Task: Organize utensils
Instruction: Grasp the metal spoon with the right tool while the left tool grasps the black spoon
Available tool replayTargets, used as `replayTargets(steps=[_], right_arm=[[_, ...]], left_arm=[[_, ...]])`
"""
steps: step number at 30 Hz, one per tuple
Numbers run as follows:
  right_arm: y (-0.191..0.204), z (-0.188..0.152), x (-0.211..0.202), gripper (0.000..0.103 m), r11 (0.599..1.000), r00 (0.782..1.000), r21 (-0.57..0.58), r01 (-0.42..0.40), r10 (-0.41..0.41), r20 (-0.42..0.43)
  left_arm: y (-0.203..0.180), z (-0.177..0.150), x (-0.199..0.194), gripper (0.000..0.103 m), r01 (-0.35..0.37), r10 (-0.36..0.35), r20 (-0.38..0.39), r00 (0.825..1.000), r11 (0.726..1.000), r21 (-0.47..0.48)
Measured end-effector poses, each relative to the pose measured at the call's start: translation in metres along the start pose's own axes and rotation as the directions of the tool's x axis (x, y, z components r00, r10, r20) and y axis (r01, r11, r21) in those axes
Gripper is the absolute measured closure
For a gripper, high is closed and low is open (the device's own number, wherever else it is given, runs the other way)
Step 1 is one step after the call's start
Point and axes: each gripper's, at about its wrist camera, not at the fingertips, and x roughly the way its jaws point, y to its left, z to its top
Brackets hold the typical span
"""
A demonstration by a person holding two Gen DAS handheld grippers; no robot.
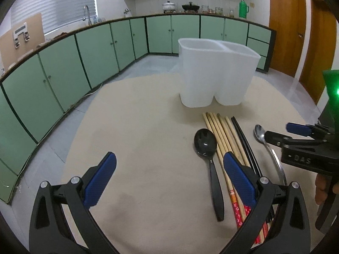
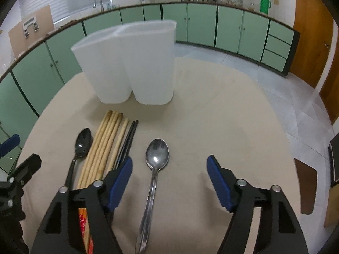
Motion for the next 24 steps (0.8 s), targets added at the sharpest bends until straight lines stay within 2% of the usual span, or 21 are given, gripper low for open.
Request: replayTargets(steps=[5,9,13,14,24], right_arm=[[-0.004,0.003,0.016,0.047,1.0,0.999,0.02,-0.021,0.022,-0.035],[-0.001,0.005,0.021,0.05,1.0,1.0,0.002,-0.008,0.008,-0.025],[0.008,0.006,0.024,0.073,0.999,1.0,-0.042,0.008,-0.009,-0.014],[0.009,0.006,0.025,0.075,0.999,1.0,-0.051,0.012,-0.013,-0.01],[0.006,0.002,0.019,0.075,0.999,1.0,-0.043,0.001,-0.001,-0.005]], left_arm=[[-0.005,0.002,0.013,0.005,0.011,-0.01,-0.028,1.0,1.0,0.017],[-0.007,0.003,0.022,0.005,0.016,-0.015,-0.045,0.999,1.0,0.016],[-0.012,0.004,0.029,0.005,0.022,-0.021,-0.057,0.998,0.999,0.025],[-0.013,0.004,0.032,0.005,0.024,-0.022,-0.06,0.998,0.999,0.029],[-0.026,-0.002,0.064,0.005,-0.017,0.031,-0.163,0.986,0.996,0.082]])
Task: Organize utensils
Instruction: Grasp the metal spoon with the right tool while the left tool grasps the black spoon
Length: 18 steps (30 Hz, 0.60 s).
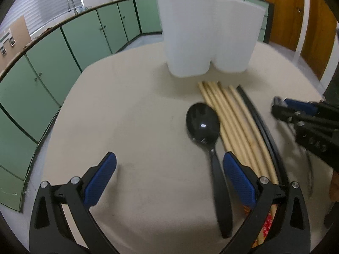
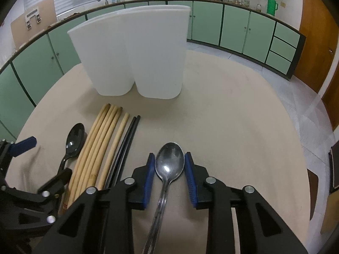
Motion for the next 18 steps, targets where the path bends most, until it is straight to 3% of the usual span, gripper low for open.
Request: replayTargets(steps=[9,18], right_arm=[[-0.004,0.006,0.001,0.075,1.0,1.0,0.003,0.001,-0.001,0.001],[0.001,0.004,0.004,0.075,1.0,1.0,0.008,0.004,-0.004,0.006]], left_arm=[[0.015,0.0,0.001,0.004,-0.074,0.074,-0.013,0.997,0.997,-0.038],[0.015,0.007,0.003,0.004,-0.1,0.1,-0.018,0.995,0.994,-0.047]])
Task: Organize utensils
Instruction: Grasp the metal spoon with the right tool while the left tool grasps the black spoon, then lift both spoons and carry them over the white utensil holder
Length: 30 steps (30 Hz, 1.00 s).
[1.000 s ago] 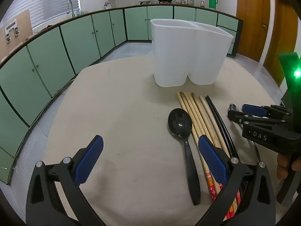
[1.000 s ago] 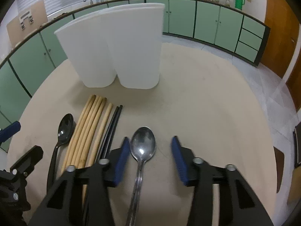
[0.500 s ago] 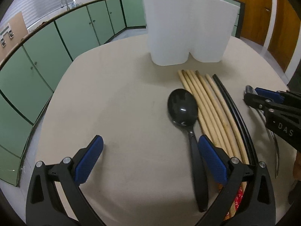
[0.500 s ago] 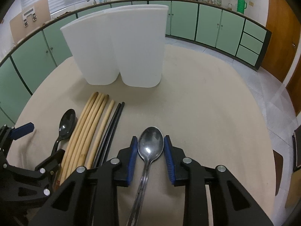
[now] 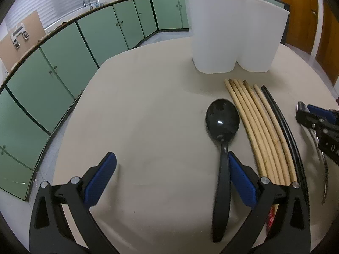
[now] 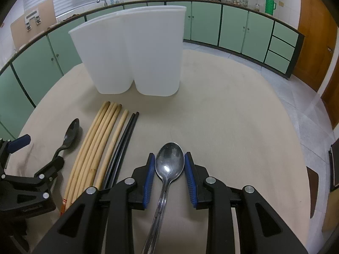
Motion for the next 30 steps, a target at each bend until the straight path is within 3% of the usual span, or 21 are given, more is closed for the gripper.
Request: replayTargets(steps=[6,11,20,28,30], right_arm=[[-0.001,0.001,0.002,0.075,1.0,1.0,-0.006,-0.013,0.012,-0.003],[-0.001,0.002,0.005,0.075,1.0,1.0,-0.028,-0.012,0.011,-0.011],[0.003,0.007,0.009,0.074,0.999,0.999,-0.035,-0.015,0.014,-0.032],[0.003,0.013,0.008,0.075,0.999,0.999,-0.026,-0.024,0.023,-0.041],[0.0,0.011,0.003,0.075,0.999,0.999,-0.014,-0.037,0.037,-0.016]], left_arm=[[-0.006,0.019,0.001,0.005,0.058,-0.058,0.006,0.998,0.998,0.016],[-0.013,0.033,0.013,0.005,0.054,-0.054,-0.002,0.999,0.998,0.034],[-0.01,0.038,0.026,0.008,0.114,-0.113,-0.032,0.993,0.993,0.029],[-0.018,0.04,0.021,0.067,0.239,-0.238,-0.03,0.971,0.97,0.037],[-0.018,0.039,0.019,0.069,0.264,-0.263,-0.023,0.964,0.964,0.037]])
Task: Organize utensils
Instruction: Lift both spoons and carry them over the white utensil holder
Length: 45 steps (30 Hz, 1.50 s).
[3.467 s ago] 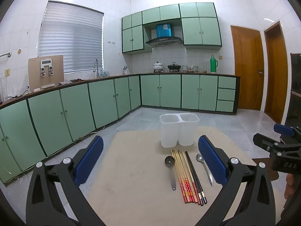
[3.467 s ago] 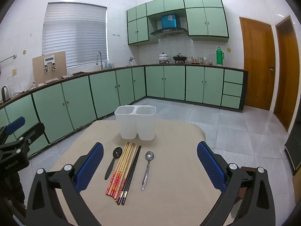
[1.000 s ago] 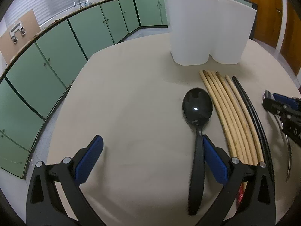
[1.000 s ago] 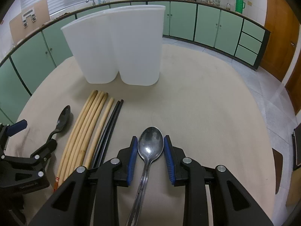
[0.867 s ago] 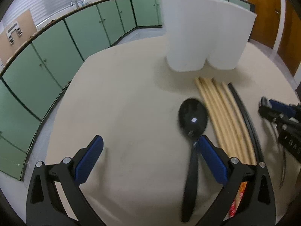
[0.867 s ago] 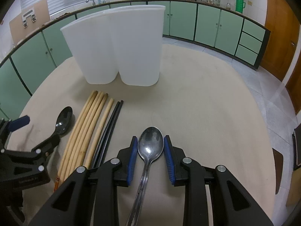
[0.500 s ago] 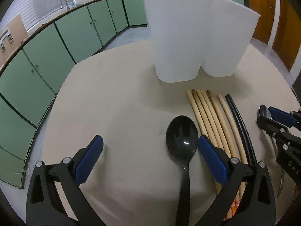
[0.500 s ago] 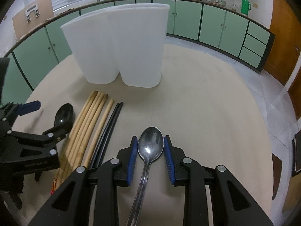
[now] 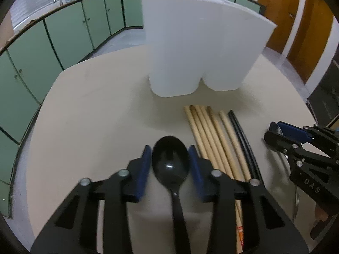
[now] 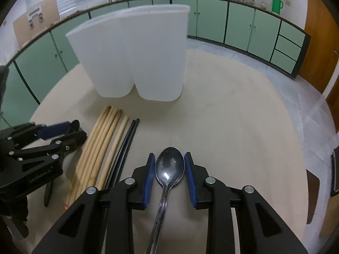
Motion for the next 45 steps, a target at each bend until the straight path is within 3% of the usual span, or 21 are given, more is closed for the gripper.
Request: replayTargets(steps=[5,8,11,23,30,36,41,45], right_arm=[[-0.006,-0.004,-0.019,0.075,0.999,0.996,0.001,-0.045,0.045,0.081],[-0.008,-0.004,-0.036,0.075,0.998,0.986,-0.009,-0.066,0.067,0.152],[-0.007,-0.002,-0.052,0.075,0.996,0.973,-0.021,-0.089,0.091,0.214],[-0.009,0.027,-0.112,0.076,0.988,0.906,-0.052,-0.143,0.152,0.395],[-0.015,0.071,-0.145,0.076,0.981,0.864,-0.07,-0.182,0.194,0.465],[-0.017,0.115,-0.161,0.076,0.982,0.831,-0.087,-0.165,0.186,0.524],[-0.016,0.151,-0.151,0.076,0.99,0.818,-0.077,-0.121,0.144,0.556],[-0.016,0.17,-0.125,0.076,0.994,0.825,-0.051,-0.093,0.106,0.555]], left_arm=[[0.004,-0.005,-0.018,0.069,0.074,-0.072,0.08,0.994,0.997,-0.02],[0.007,-0.008,-0.036,0.069,0.116,-0.107,0.161,0.981,0.992,-0.047],[0.007,-0.012,-0.06,0.069,0.155,-0.132,0.25,0.959,0.985,-0.073],[-0.004,0.002,-0.121,0.069,0.125,-0.076,0.482,0.873,0.99,-0.069],[-0.01,0.047,-0.141,0.069,0.124,-0.068,0.592,0.803,0.991,-0.054],[-0.022,0.101,-0.145,0.069,0.07,-0.027,0.674,0.738,0.997,-0.036],[-0.028,0.134,-0.134,0.069,0.044,0.001,0.699,0.715,0.998,-0.046],[-0.03,0.148,-0.117,0.069,0.03,0.016,0.703,0.711,0.998,-0.054]])
